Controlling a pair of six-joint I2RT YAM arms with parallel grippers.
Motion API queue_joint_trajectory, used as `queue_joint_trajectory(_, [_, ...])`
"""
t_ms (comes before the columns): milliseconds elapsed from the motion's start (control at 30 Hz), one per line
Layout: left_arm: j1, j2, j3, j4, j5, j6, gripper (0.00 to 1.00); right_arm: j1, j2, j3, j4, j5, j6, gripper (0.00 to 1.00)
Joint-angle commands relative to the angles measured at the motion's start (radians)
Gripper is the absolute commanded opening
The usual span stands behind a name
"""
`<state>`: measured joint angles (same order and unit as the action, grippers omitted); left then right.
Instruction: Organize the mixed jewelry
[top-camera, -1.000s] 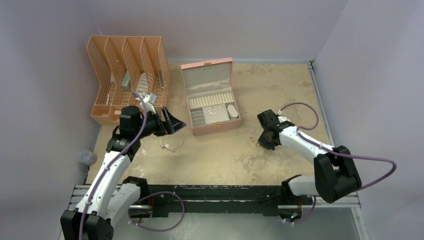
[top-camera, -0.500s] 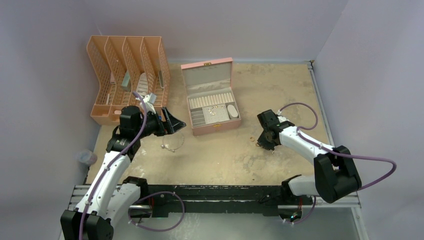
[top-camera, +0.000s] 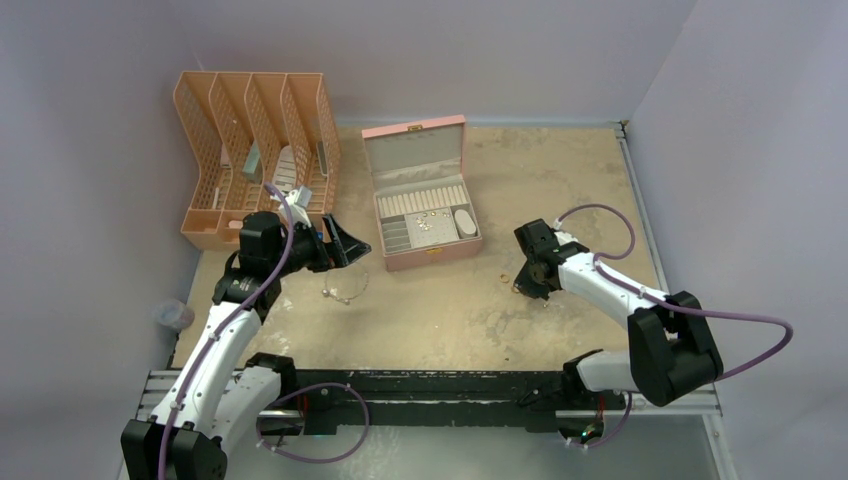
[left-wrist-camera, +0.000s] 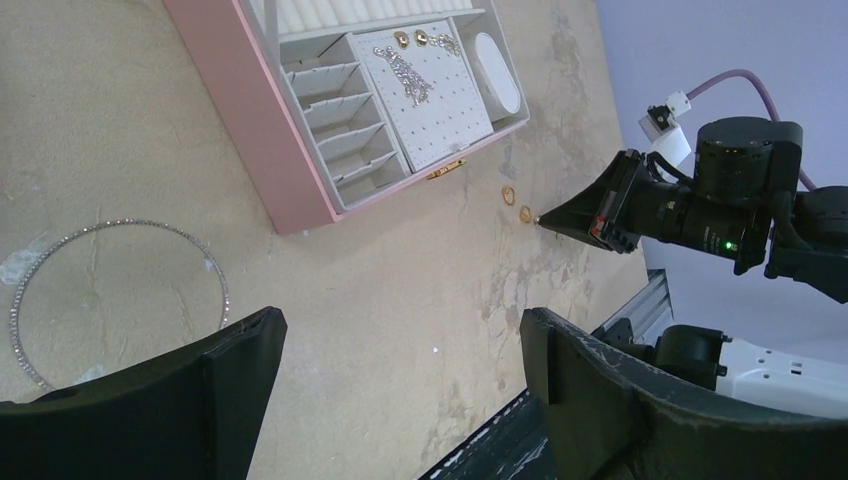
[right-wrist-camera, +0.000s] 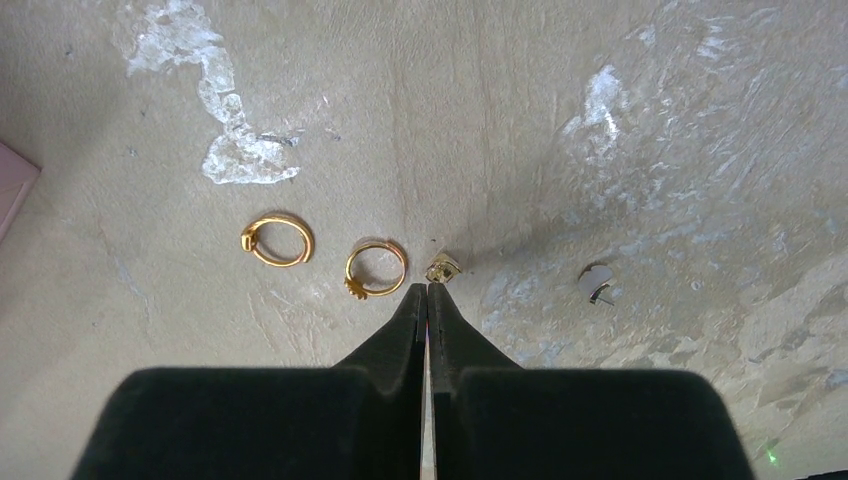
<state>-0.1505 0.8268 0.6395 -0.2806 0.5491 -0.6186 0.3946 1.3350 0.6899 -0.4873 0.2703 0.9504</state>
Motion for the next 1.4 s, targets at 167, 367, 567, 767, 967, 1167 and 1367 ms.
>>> queue_joint_trajectory(167, [0.006, 0.009, 0.011, 0.015, 0.035, -0.017, 0.88, 0.007, -0.099, 0.037, 0.093, -0.078, -0.065, 0.0])
queue_joint_trajectory(367, [0.006, 0.009, -0.005, 0.047, 0.145, -0.097, 0.88, 0.006, -0.22, 0.037, 0.213, -0.189, -0.111, 0.0])
queue_joint_trajectory(567, [-0.004, 0.01, -0.073, 0.233, 0.316, -0.306, 0.87, 0.006, -0.279, 0.014, 0.364, -0.355, -0.133, 0.0])
queue_joint_trajectory(767, [-0.054, 0.031, -0.086, 0.401, 0.348, -0.383, 0.87, 0.006, -0.328, -0.015, 0.567, -0.474, -0.081, 0.0])
queue_joint_trajectory(967, [-0.101, 0.096, -0.058, 0.553, 0.299, -0.35, 0.86, 0.006, -0.369, -0.067, 0.716, -0.567, -0.009, 0.0])
queue_joint_trajectory(1167, [-0.138, 0.198, -0.069, 0.648, 0.286, -0.624, 0.84, 0.006, -0.398, -0.122, 0.899, -0.697, -0.042, 0.0])
queue_joint_trajectory(1367, [-0.192, 0.304, -0.111, 0.775, 0.306, -0.932, 0.85, 0.009, -0.366, -0.214, 1.198, -0.851, -0.019, 0.0])
